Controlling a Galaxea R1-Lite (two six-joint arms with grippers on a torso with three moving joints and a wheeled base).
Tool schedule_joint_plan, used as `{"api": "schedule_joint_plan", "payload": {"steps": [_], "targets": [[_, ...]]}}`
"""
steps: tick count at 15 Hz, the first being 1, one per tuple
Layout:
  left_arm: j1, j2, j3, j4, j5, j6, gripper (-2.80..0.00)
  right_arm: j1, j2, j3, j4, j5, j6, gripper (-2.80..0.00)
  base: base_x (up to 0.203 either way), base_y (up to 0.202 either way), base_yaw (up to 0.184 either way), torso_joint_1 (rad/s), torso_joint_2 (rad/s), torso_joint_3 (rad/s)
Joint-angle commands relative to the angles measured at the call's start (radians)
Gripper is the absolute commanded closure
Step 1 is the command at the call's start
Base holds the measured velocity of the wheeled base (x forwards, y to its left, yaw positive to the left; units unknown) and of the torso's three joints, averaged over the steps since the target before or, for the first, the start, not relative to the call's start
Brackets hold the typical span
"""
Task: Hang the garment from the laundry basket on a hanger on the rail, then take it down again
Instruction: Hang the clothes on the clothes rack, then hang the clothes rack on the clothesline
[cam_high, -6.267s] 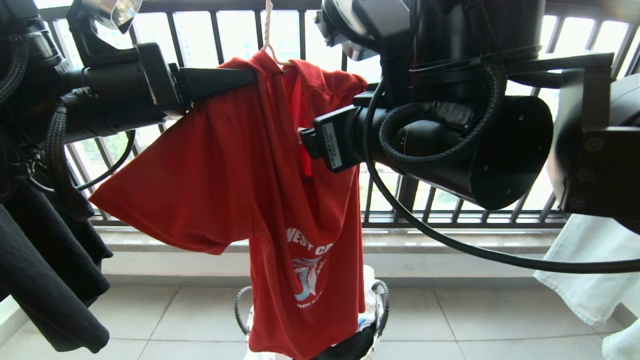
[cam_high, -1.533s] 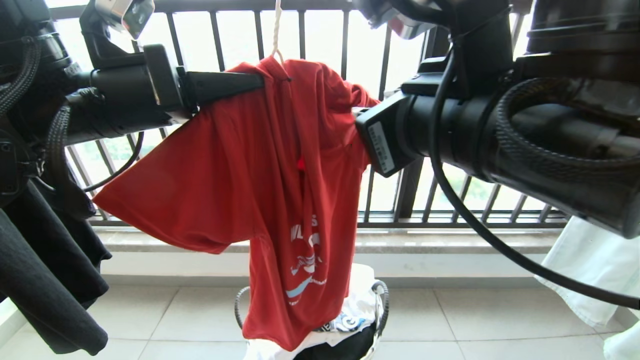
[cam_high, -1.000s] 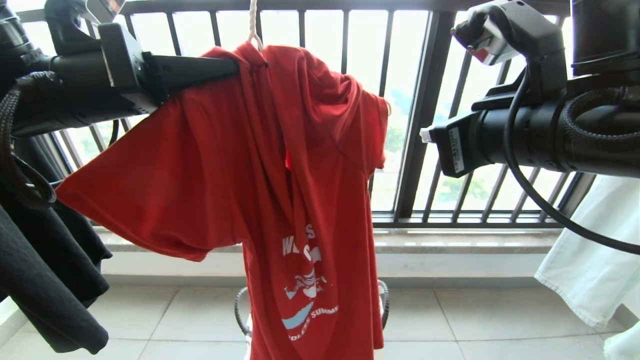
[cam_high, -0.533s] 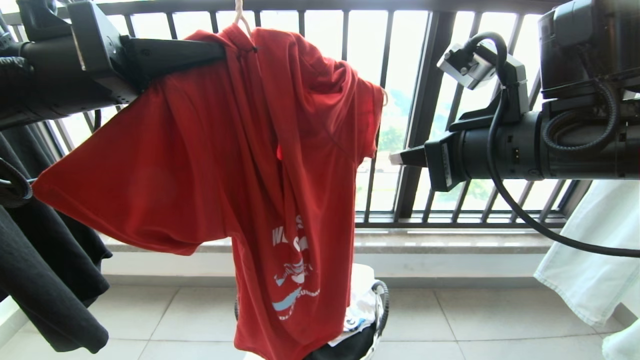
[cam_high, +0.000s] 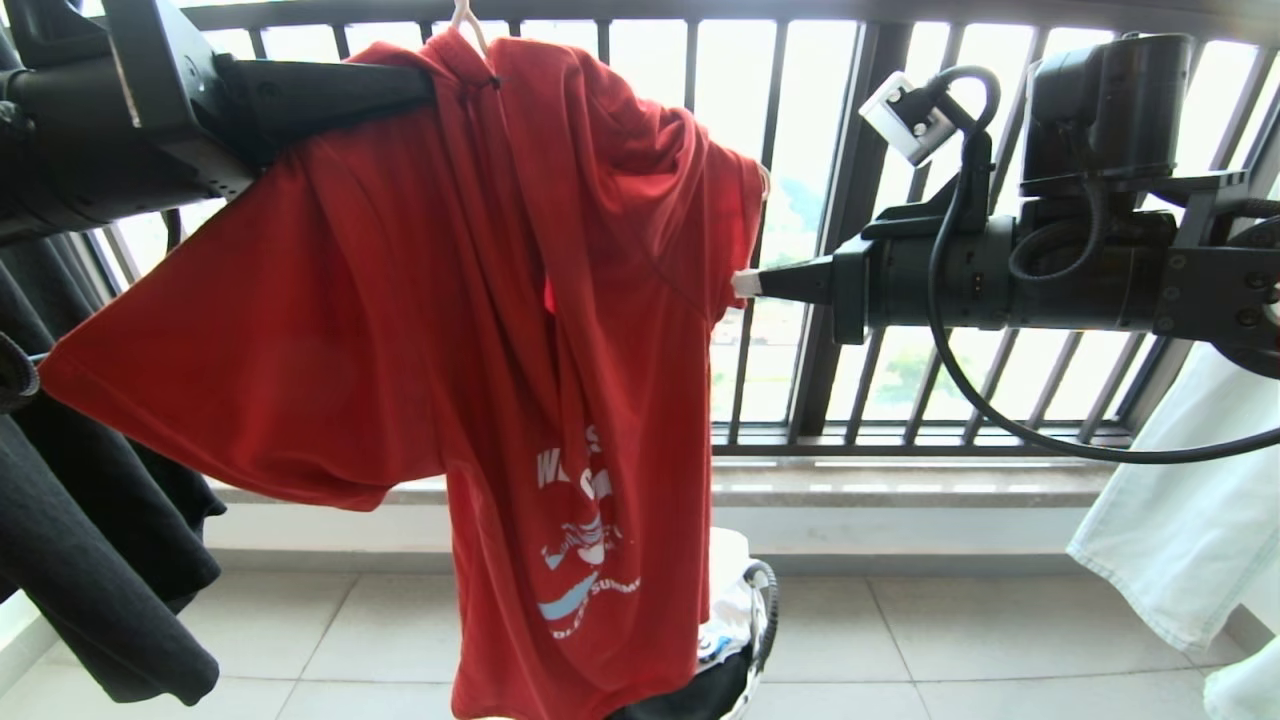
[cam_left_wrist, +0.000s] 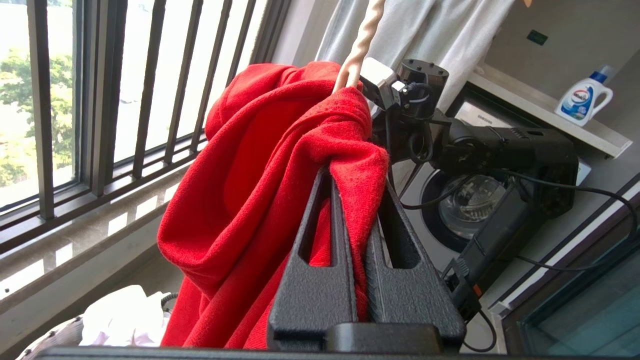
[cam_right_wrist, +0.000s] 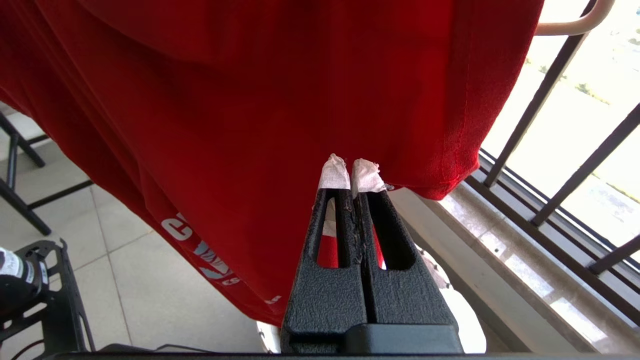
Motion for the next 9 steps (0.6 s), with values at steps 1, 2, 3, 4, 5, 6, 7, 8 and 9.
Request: {"api": "schedule_joint_plan", "payload": {"steps": [1, 2, 3, 4, 5, 6, 7, 8, 9], "targets": [[0.001, 0.000, 0.000, -0.003, -0.005, -0.004, 0.00, -0.016, 0.041, -0.002, -0.033, 0.085, -0.001, 0.00, 0.000, 0.000, 0.000, 0.000, 0.00, 0.000], [0.001, 0.001, 0.000, -0.004, -0.005, -0.004, 0.00, -0.018, 0.043, -0.002, -0.041, 0.118, 0.000, 0.00, 0.000, 0.000, 0.000, 0.000, 0.00, 0.000], [0.001, 0.001, -0.001, -0.003, -0.005, -0.004, 0.00, -0.017, 0.049, -0.007, -0.045, 0.137, 0.000, 0.00, 0.000, 0.000, 0.000, 0.000, 0.00, 0.000], [0.001, 0.003, 0.000, -0.004, -0.005, -0.004, 0.00, -0.017, 0.056, -0.016, -0.049, 0.146, -0.001, 0.00, 0.000, 0.000, 0.000, 0.000, 0.00, 0.000], [0.001, 0.001, 0.000, -0.004, -0.005, -0.004, 0.00, -0.017, 0.067, -0.027, -0.051, 0.154, -0.002, 0.00, 0.000, 0.000, 0.000, 0.000, 0.00, 0.000], [0.001, 0.001, 0.000, -0.003, -0.005, -0.004, 0.00, -0.017, 0.080, -0.046, -0.057, 0.165, -0.002, 0.00, 0.000, 0.000, 0.000, 0.000, 0.00, 0.000], [0.001, 0.001, 0.000, -0.003, -0.005, -0.004, 0.00, -0.017, 0.097, -0.068, -0.064, 0.173, -0.002, 0.00, 0.000, 0.000, 0.000, 0.000, 0.00, 0.000], [0.001, 0.001, 0.000, -0.004, -0.005, -0.004, 0.00, -0.014, 0.104, -0.086, -0.059, 0.173, -0.002, 0.00, 0.000, 0.000, 0.000, 0.000, 0.00, 0.000], [0.001, 0.001, 0.000, -0.003, -0.005, -0.004, 0.00, -0.009, 0.103, -0.087, -0.056, 0.171, -0.002, 0.00, 0.000, 0.000, 0.000, 0.000, 0.00, 0.000]]}}
